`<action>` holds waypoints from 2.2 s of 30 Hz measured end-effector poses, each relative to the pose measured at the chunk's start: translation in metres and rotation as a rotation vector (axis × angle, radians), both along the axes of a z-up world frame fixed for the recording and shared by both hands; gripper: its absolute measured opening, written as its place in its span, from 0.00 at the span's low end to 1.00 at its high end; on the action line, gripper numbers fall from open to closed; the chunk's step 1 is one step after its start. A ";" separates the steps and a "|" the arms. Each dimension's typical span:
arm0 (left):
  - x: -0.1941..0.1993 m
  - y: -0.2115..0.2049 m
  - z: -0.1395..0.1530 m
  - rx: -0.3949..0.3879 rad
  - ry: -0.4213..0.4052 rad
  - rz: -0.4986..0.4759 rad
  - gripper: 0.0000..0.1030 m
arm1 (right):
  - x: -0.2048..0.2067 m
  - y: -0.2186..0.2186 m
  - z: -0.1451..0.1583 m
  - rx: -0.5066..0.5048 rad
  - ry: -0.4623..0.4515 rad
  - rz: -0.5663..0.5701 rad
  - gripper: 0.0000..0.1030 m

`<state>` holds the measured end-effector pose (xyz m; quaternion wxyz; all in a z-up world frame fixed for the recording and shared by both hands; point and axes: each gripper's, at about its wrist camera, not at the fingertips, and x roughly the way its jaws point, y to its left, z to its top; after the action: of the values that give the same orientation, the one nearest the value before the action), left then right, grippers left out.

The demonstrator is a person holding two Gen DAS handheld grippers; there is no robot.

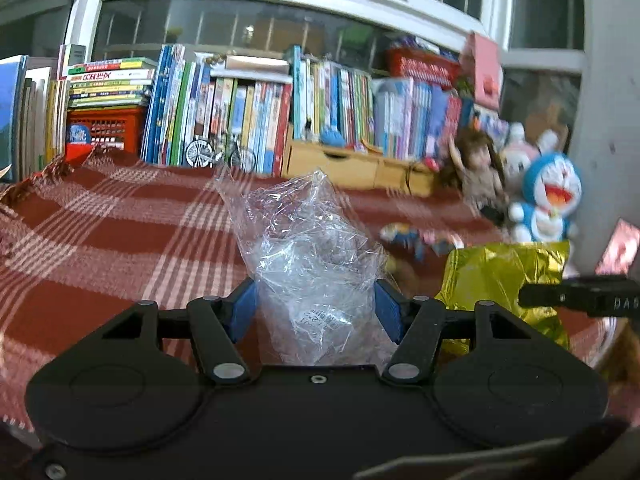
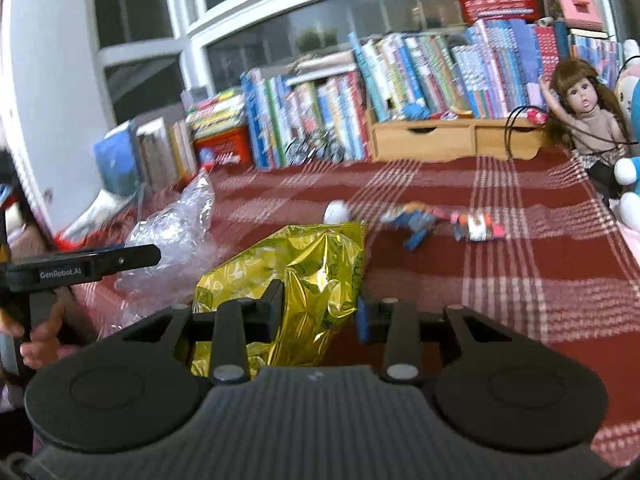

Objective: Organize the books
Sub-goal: 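Carry the clear wrapper and gold foil down below the tablecloth edge, then open both tools to drop the clear wrapper and gold foil, then grasp the small clear candy packet with the left tool while the right grasps the striped snack packet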

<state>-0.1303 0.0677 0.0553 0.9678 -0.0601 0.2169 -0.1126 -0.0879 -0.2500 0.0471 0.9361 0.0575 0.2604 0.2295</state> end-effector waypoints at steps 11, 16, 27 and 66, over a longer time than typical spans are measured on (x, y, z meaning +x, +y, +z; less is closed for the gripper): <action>-0.074 -0.006 -0.034 0.118 0.159 -0.054 0.58 | -0.047 0.010 -0.032 -0.089 0.096 0.162 0.40; -0.088 -0.013 -0.052 0.154 0.227 -0.074 0.58 | -0.055 0.016 -0.043 -0.142 0.132 0.222 0.40; -0.061 -0.045 -0.100 0.221 0.492 -0.149 0.58 | -0.064 0.052 -0.083 -0.258 0.184 0.325 0.37; -0.027 -0.054 -0.068 0.196 0.446 -0.239 0.89 | -0.030 0.046 -0.100 -0.137 0.213 0.274 0.65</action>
<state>-0.1570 0.0139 -0.0124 0.8772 0.0366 0.4401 -0.1885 -0.1182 -0.2044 -0.0526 0.8648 -0.0184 0.3786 0.3294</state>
